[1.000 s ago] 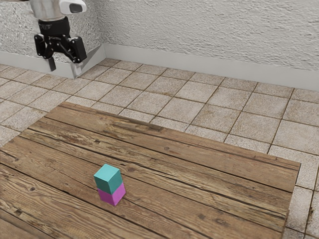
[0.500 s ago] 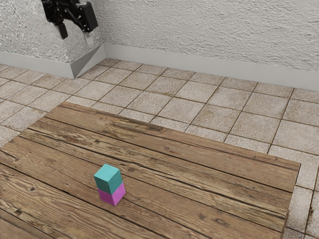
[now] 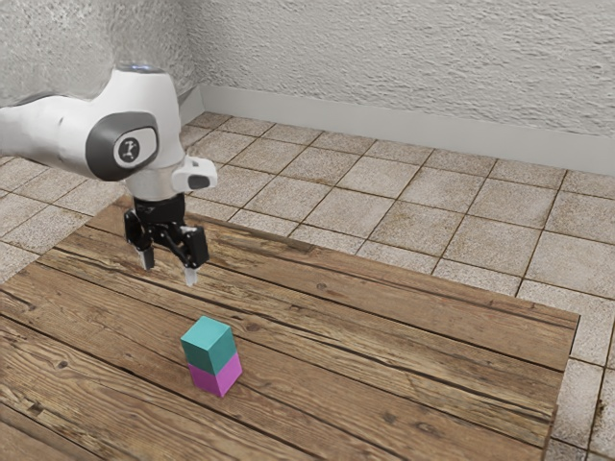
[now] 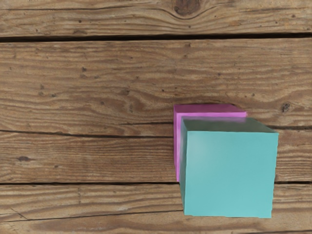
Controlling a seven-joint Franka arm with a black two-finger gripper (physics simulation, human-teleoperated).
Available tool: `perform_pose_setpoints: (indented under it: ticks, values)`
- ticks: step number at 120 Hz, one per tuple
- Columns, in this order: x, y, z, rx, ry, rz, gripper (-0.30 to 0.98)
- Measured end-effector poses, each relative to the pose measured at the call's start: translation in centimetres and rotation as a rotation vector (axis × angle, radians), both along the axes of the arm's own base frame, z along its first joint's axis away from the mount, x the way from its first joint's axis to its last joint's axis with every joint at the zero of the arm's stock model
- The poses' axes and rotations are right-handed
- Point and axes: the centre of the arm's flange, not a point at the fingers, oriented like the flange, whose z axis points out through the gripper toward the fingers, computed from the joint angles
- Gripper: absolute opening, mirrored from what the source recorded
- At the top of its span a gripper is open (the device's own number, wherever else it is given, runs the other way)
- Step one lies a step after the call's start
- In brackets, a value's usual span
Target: Pick up the blue block with one arm, and put the blue block on the table with one arm
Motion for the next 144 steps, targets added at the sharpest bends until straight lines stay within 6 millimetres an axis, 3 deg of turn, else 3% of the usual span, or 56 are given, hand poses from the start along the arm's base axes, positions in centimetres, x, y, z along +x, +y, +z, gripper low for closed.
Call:
perform_pose_setpoints:
  ticks: [12,33,52,82,102,144]
  values:
    - [-0.5,-0.2,-2.6,-0.005,-0.03,-0.01,0.69]
    - [-2.7,-2.6,-3.2,0.011,-0.103,-0.071,0.69]
    - [-4.0,-4.8,-5.2,-0.015,-0.118,-0.098,0.69]
    - [-4.0,-4.3,-7.5,-0.049,-0.114,-0.067,0.69]
    - [-3.4,-4.2,-10.0,-0.064,-0.076,-0.065,0.69]
    - [-2.6,-3.8,-10.6,-0.066,-0.093,-0.081,0.69]
